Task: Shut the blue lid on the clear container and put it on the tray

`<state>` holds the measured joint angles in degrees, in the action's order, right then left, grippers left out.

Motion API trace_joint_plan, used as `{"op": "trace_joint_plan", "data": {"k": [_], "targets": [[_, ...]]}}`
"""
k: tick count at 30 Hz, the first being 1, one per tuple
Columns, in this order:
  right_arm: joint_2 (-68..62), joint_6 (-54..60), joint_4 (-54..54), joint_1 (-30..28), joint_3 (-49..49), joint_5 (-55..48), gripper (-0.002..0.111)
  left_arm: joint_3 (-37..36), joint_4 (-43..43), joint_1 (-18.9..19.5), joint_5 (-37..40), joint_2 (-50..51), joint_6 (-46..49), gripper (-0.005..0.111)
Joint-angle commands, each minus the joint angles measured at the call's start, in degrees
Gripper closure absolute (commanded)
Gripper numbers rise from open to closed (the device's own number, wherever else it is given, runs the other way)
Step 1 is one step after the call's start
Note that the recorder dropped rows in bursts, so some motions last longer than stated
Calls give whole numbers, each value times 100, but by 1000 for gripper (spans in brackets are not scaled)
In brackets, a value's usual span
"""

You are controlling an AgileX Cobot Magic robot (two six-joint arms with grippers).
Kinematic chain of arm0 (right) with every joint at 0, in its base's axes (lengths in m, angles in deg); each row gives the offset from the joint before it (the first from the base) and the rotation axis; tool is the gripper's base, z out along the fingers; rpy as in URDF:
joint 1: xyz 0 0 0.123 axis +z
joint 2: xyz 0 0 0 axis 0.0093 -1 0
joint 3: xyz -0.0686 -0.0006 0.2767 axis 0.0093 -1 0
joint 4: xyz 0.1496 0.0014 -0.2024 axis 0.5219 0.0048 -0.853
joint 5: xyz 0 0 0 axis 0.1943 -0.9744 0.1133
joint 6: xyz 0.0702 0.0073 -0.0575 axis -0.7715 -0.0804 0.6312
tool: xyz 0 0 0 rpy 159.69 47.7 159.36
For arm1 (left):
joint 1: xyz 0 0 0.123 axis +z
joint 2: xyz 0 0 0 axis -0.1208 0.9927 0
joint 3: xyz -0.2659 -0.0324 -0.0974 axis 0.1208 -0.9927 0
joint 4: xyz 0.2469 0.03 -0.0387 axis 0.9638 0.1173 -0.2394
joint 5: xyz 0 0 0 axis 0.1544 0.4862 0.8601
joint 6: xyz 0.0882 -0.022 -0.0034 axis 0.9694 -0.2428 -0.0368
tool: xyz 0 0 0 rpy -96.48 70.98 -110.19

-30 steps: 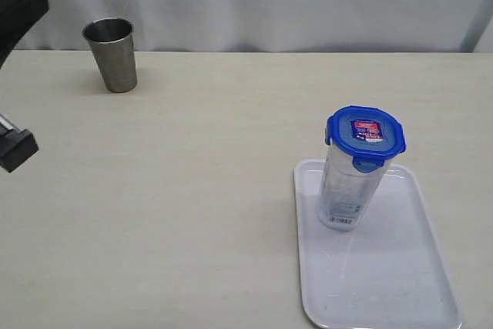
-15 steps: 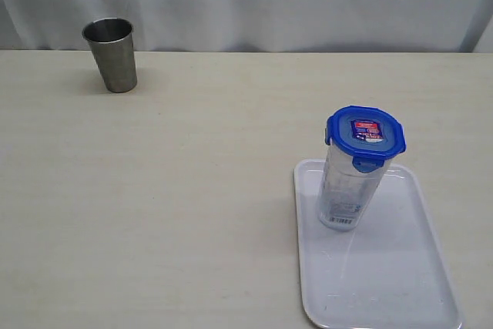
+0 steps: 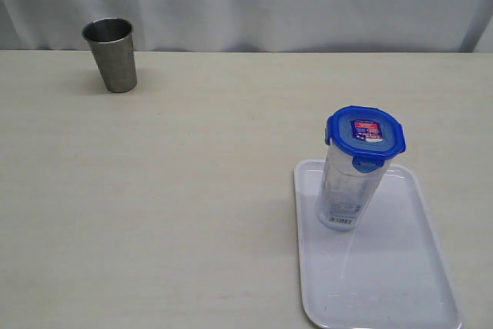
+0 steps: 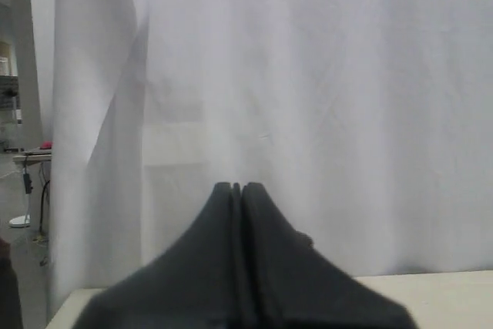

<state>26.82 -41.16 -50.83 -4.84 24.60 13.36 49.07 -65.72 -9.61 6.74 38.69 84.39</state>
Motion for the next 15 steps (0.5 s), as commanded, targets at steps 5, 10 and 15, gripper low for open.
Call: {"op": "trace_joint_plan", "data": {"k": [5, 10, 15], "targets": [[29, -20, 21, -30, -8, 39, 104, -108, -178, 600, 27, -137, -211, 107], [29, -20, 21, -30, -8, 39, 104, -108, -178, 600, 50, -137, -211, 107], [29, -20, 21, -30, -8, 39, 104, -108, -178, 600, 260, -264, -211, 107]]}}
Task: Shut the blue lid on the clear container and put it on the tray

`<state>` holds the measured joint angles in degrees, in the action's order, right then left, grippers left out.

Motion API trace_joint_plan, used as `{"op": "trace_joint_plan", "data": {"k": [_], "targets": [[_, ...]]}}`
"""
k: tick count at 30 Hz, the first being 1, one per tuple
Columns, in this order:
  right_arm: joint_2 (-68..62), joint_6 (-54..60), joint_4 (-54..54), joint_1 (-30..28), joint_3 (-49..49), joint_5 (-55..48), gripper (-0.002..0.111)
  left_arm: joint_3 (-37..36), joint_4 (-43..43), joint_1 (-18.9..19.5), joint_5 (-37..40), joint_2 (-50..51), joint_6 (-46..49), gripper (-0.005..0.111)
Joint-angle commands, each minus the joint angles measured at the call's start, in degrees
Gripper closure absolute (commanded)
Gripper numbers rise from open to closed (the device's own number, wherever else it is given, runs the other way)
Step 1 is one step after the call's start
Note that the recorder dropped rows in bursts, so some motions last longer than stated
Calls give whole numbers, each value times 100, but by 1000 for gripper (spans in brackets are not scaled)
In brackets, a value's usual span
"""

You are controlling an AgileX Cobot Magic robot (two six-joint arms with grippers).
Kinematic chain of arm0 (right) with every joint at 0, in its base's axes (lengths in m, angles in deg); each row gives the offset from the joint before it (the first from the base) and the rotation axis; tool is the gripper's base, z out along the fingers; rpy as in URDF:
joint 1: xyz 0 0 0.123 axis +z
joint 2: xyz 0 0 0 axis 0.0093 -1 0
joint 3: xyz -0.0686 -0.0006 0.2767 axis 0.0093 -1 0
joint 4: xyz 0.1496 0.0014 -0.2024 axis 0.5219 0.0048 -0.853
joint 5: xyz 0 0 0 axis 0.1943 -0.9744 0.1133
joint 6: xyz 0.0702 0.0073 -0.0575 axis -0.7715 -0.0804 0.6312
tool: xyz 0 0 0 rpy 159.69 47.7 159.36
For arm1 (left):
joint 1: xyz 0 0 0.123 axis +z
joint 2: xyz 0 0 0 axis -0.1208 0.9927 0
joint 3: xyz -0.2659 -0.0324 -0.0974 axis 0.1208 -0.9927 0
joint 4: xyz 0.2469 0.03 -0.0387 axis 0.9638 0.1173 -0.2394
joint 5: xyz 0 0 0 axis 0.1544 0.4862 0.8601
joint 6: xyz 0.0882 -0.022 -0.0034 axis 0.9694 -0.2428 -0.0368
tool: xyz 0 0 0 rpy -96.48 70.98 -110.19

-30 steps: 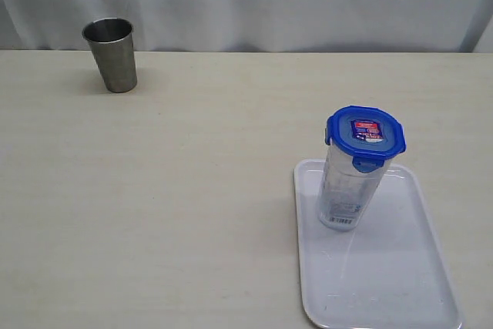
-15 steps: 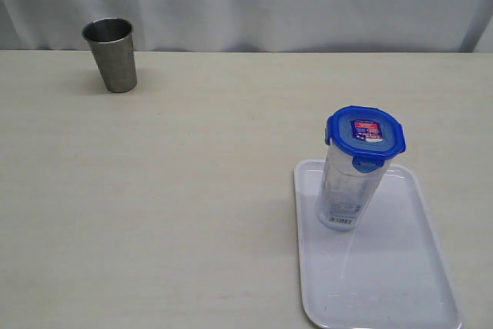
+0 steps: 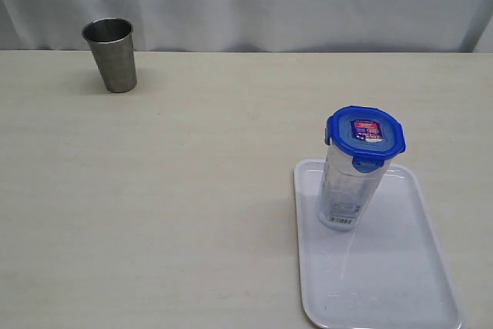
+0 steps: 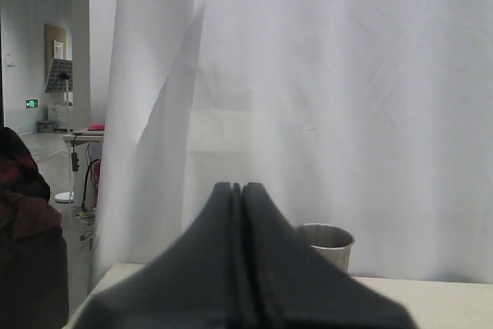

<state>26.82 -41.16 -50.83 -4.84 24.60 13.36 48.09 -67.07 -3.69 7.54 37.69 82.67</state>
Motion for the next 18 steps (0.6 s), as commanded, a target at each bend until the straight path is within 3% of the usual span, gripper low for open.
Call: {"op": "trace_joint_plan", "data": {"k": [1, 8, 18], "targets": [[29, -20, 21, -30, -8, 39, 104, -10, -43, 8, 291, -281, -39, 107], [29, -20, 21, -30, -8, 39, 104, -10, -43, 8, 771, -993, -39, 107], [29, -20, 21, -30, -8, 39, 104, -10, 343, 8, 766, -993, -507, 107]]}}
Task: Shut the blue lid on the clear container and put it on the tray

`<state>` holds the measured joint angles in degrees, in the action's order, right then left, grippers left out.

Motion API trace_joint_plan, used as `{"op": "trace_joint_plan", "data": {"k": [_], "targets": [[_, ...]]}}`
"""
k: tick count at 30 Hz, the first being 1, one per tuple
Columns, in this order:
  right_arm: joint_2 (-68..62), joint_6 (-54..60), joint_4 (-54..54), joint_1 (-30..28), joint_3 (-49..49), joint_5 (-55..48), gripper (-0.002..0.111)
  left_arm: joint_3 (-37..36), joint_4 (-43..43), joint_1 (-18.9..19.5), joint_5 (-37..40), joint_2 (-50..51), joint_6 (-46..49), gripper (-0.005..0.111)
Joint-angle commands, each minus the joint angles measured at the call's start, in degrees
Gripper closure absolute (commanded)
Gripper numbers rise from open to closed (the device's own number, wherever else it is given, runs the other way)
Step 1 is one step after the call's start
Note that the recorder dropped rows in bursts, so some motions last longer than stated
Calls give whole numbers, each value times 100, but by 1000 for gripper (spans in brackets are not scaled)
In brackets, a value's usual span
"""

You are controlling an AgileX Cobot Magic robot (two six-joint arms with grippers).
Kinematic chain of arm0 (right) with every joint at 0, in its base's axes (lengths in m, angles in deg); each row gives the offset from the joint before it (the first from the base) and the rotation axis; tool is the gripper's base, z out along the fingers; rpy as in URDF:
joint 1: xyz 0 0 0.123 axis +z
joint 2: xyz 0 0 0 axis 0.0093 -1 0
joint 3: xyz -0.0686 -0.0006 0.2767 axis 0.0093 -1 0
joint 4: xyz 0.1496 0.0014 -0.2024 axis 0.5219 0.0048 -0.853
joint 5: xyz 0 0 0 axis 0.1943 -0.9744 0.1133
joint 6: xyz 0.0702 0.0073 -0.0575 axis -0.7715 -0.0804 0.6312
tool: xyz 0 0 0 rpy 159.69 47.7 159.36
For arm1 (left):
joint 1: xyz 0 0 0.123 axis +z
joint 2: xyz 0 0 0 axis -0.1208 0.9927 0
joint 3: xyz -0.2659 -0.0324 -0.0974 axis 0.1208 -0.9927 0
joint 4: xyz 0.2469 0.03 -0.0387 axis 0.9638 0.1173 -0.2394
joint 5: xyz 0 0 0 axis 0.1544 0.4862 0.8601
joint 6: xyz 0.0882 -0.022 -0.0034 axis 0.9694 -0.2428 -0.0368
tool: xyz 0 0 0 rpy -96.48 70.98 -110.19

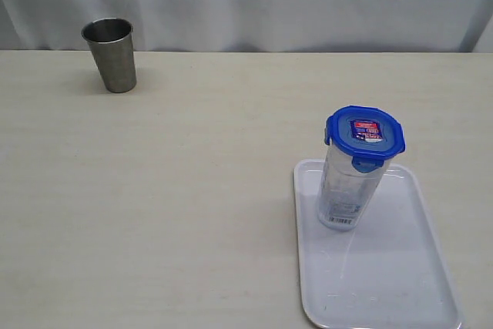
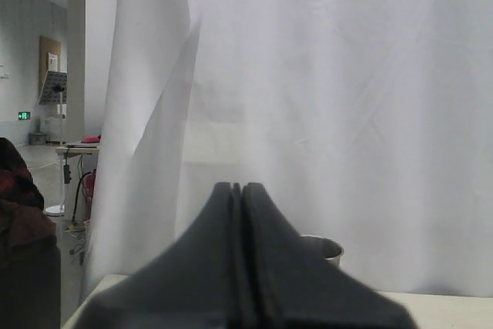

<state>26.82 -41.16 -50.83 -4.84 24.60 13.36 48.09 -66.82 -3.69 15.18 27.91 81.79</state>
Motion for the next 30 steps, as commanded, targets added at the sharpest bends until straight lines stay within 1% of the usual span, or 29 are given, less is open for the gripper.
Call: {"op": "trace_joint_plan", "data": {"k": [1, 2, 4, 7, 8, 14, 17, 20, 23, 25, 30], "targets": [[29, -20, 21, -30, -8, 39, 104, -10, 529, 8, 14, -15, -584, 107], [29, -20, 21, -30, -8, 39, 104, -10, 705, 8, 24, -15, -716, 107], [29, -20, 21, -30, -8, 39, 104, -77, 771, 8, -24, -15, -763, 107], [29, -20, 21, -30, -8, 39, 104, -149, 771, 8, -357, -15, -763, 107], [29, -20, 21, -30, -8, 39, 104, -149, 856, 8, 6, -15, -763, 107], [29, -20, 21, -30, -8, 39, 104, -149, 856, 8, 465, -15, -763, 107], [29, -20, 21, -30, -8, 39, 104, -149, 856, 8, 816, -15, -763, 107], [29, -20, 21, -30, -8, 39, 104, -149, 856, 8, 1470, -15, -587, 107], [29, -20, 21, -30, -8, 39, 104, -149, 856, 8, 2394, -15, -410, 107], [29, -20, 21, -30, -8, 39, 104, -149, 856, 8, 2701, -15, -349, 107], [29, -20, 21, -30, -8, 39, 104, -149, 846, 8, 2653, -15, -349, 107]]}}
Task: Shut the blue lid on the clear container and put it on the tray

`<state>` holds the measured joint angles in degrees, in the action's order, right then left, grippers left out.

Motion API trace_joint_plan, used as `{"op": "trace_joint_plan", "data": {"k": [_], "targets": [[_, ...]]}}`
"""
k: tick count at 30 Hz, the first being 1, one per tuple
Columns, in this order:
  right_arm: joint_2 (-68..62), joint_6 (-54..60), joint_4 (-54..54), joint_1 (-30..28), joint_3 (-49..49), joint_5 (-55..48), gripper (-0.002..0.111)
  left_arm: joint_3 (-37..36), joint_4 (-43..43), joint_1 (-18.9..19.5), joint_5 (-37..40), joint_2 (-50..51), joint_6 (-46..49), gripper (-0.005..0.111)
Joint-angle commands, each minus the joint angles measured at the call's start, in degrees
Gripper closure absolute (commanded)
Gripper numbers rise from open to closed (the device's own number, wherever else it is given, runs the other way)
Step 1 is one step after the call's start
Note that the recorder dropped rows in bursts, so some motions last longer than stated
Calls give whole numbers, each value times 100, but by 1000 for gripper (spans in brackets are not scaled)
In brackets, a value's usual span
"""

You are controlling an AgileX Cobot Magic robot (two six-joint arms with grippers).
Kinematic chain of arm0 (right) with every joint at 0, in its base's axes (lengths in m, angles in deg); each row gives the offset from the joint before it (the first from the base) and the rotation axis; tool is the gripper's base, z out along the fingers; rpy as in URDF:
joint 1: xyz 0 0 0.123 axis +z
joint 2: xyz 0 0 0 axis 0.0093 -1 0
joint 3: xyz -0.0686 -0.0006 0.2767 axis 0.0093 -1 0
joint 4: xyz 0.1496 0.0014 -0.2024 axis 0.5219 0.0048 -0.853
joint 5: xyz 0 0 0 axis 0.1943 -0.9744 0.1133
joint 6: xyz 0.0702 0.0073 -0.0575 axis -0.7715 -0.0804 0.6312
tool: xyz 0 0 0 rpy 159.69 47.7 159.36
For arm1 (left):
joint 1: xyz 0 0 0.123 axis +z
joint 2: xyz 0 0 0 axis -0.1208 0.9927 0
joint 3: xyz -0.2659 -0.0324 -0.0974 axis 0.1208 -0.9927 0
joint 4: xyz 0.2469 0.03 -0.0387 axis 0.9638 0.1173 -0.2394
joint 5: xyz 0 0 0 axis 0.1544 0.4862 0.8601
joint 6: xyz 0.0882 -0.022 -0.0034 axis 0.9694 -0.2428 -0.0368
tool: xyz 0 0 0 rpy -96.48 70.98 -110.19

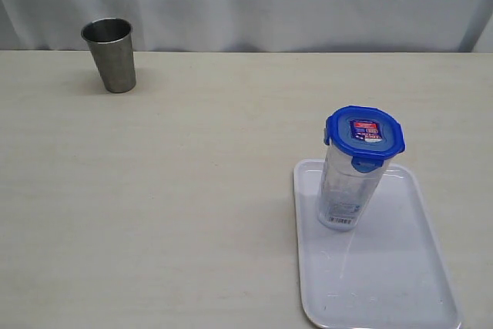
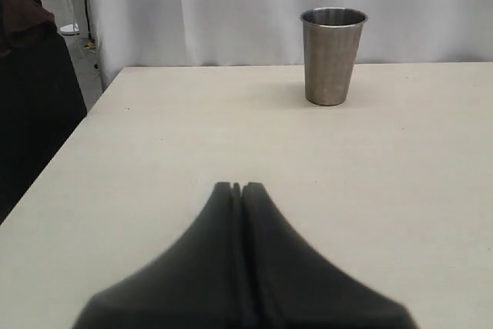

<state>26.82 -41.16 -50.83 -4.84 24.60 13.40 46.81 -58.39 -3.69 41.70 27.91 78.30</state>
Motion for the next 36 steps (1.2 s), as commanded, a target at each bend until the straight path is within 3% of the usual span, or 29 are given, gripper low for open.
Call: {"op": "trace_joint_plan", "data": {"k": [1, 26, 36], "targets": [[29, -20, 21, -30, -8, 35, 104, -20, 3, 8, 1, -15, 0, 107], [29, -20, 21, 41, -8, 35, 104, -20, 3, 8, 1, -15, 0, 107], [692, 68, 160, 251, -211, -151, 104, -20, 3, 8, 1, -15, 0, 107]]}}
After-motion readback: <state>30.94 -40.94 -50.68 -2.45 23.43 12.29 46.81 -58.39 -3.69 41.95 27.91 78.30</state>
